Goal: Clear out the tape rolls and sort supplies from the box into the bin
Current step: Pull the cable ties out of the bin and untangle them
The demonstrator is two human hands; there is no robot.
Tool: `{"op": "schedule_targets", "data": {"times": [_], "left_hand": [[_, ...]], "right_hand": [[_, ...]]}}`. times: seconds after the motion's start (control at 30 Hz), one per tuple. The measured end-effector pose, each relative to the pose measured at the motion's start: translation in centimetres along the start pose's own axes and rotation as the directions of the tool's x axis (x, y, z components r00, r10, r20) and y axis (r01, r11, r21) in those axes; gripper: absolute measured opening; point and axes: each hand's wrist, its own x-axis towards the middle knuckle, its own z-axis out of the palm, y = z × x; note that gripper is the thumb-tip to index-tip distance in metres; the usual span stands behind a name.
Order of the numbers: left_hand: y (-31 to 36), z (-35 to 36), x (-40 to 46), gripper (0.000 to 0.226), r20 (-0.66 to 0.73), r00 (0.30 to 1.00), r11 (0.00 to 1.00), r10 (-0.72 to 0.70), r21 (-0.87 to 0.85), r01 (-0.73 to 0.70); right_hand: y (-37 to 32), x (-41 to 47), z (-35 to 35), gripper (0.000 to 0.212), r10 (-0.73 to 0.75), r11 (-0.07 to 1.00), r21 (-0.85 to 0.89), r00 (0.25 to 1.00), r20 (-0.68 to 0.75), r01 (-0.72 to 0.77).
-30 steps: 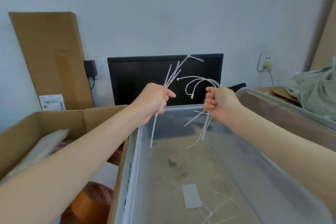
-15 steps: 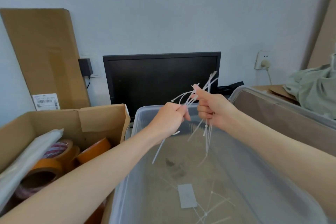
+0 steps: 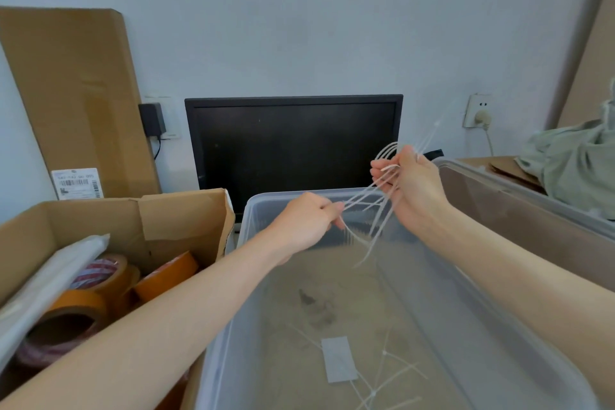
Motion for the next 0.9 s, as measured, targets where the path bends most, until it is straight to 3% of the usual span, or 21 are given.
{"op": "schedule_targets", "data": {"times": [0.1,0.23,0.43,0.53,0.67,0.77,0.83,0.9], "left_hand": [[0.4,-0.2,0.0,0.039,-0.052,0.998,1.0,0.017,-0.019,-0.018],[0.6,-0.4,-0.2,0.039,-0.019,0.998,0.996,0.068,-0.064,-0.069],[0.5,-0.2,0.4,0.038,-0.006,1.0,0.992,0.02,-0.126,-0.021],[0.3,0.0,0.6,0.034,0.038,0.999,0.993,-0.031,-0.113,0.035],[-0.8,0.0,0.5,0.025,0.001,0.998,0.99,-0.059,0.126,0.058],[-0.9,0.6,-0.4,0.023,0.181,0.979,0.856,-0.092,0.517,-0.015],[-0.8,1.9,-1.1,0.038,0.402,0.892,0.689,-0.207,0.707,-0.158],[-0.7,3.7,-1.4,0.06,0.561,0.747,0.553,-0.357,0.771,-0.315]], "right_hand": [[0.1,0.1,0.0,0.027,0.052,0.992,0.106,0.985,0.167,-0.07],[0.3,-0.2,0.4,0.029,0.067,0.99,0.077,0.887,0.456,-0.114],[0.1,0.0,0.2,0.03,0.048,0.977,0.18,0.939,0.341,-0.116],[-0.1,-0.1,0.0,0.033,0.008,0.996,0.081,0.961,0.278,-0.032],[-0.4,-0.9,-0.1,0.033,-0.056,0.987,-0.137,0.978,0.203,0.085],[-0.3,-1.1,0.0,0.03,-0.122,0.879,-0.432,0.971,0.206,0.202],[-0.2,-1.2,0.1,0.03,-0.175,0.755,-0.586,0.952,0.252,0.294],[-0.1,-1.2,0.0,0.031,-0.171,0.696,-0.646,0.946,0.276,0.314]]}}
